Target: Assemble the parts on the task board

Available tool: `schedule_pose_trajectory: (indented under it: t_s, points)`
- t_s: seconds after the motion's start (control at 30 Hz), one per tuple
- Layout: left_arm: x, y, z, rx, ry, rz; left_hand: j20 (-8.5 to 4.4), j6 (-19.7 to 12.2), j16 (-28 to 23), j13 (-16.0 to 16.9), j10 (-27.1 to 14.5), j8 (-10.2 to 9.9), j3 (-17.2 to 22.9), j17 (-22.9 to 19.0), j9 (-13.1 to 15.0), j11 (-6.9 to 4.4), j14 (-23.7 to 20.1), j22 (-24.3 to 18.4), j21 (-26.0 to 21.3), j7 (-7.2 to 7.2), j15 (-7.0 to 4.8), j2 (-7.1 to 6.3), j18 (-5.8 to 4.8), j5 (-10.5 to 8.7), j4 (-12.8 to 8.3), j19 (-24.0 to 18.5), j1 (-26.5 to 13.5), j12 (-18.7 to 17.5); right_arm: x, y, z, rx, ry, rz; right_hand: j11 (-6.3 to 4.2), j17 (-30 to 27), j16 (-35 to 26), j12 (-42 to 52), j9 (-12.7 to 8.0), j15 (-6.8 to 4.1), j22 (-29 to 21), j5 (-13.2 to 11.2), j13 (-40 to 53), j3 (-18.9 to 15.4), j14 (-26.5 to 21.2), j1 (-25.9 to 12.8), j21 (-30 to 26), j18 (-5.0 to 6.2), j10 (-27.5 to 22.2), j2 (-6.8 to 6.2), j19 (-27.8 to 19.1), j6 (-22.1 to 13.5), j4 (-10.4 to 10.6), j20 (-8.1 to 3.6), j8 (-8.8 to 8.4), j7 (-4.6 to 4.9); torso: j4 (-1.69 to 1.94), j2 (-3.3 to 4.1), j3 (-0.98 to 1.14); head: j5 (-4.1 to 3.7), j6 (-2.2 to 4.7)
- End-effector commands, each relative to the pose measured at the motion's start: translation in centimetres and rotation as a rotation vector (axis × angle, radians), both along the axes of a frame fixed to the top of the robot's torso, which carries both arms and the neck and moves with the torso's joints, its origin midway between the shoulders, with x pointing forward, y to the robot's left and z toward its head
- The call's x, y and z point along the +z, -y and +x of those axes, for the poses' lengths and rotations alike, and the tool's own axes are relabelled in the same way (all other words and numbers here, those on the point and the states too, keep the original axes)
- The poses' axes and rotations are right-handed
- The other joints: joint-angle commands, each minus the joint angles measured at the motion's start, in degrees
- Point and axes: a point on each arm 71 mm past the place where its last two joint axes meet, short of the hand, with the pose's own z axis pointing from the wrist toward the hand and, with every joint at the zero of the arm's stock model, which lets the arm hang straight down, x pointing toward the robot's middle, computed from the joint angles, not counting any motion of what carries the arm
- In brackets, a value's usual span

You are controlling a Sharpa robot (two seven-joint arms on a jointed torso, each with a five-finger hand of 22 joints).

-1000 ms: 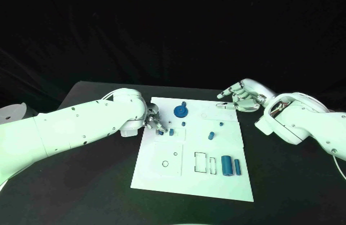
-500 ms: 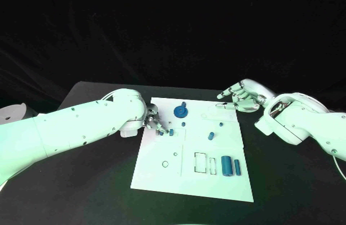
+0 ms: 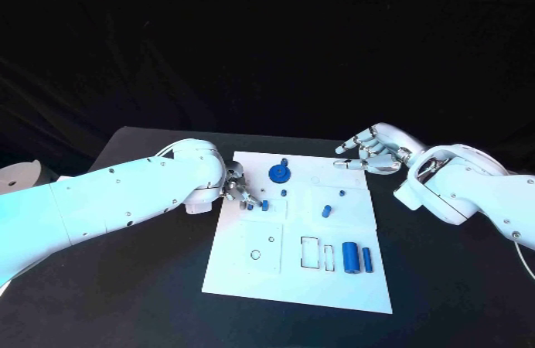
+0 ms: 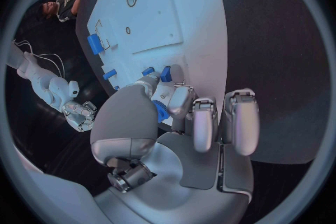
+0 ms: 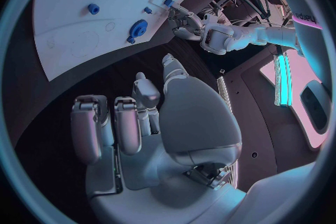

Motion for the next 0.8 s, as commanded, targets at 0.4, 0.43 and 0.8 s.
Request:
schedule_pose_trajectory:
  t_s: [0.4, 0.43, 0.8]
  points:
    - [1.2, -0.9, 0.2, 0.168, 0.090, -0.332, 0.85, -6.23, -2.03, -19.89, -11.21, -2.93, -6.13, 11.75, -1.60, 2.17, 5.12, -1.57, -16.33, 2.52, 1.22, 2.22, 2.84, 0.41, 1.09, -0.58, 4.15, -18.01, -0.1, -0.1, 0.0, 0.011, -0.005, -0.006, 0.03, 9.03, -0.40, -0.32, 0.08, 0.03, 6.76, 0.14, -0.05, -0.36, 4.67, -0.28, -0.33, -0.21, -0.46, 0.28, 1.34, 0.31, -0.13, 0.04, 0.16, 0.05, 0.06, -0.02, 0.05, -0.15, 0.20]
    - [1.4, -0.9, 0.3, 0.176, 0.092, -0.374, 0.99, -6.94, -2.53, -22.15, -12.50, -3.45, -6.50, 11.07, -1.99, 2.39, 4.93, -2.55, -17.55, 2.89, 1.38, 2.24, 3.08, 0.41, 1.11, -0.90, 4.31, -20.08, -0.1, -0.1, 0.0, 0.011, -0.005, -0.006, 0.03, 9.03, -0.40, -0.32, 0.08, 0.03, 6.76, 0.14, -0.05, -0.36, 4.67, -0.28, -0.33, -0.21, -0.46, 0.28, 1.34, 0.31, -0.13, 0.04, 0.16, 0.05, 0.06, -0.02, 0.05, -0.15, 0.20]
    - [3.2, -0.2, 1.2, 0.067, 0.330, -0.550, 6.31, -17.05, -45.34, -32.50, -27.98, -7.77, -12.28, -33.33, -7.75, 8.36, -15.85, -36.45, -60.99, 8.96, 6.85, 3.63, 8.63, 0.31, -2.10, -16.47, 18.03, -31.91, -0.1, 0.0, 0.1, 0.007, -0.005, -0.006, 0.02, 9.00, -0.41, -0.27, 0.08, 0.03, 6.76, 0.34, -0.03, -0.46, 4.66, -0.30, -0.33, -0.21, -0.43, 0.38, 1.35, 0.33, -0.05, 0.04, 0.16, 0.04, 0.07, 0.00, 0.05, -0.48, 0.58]
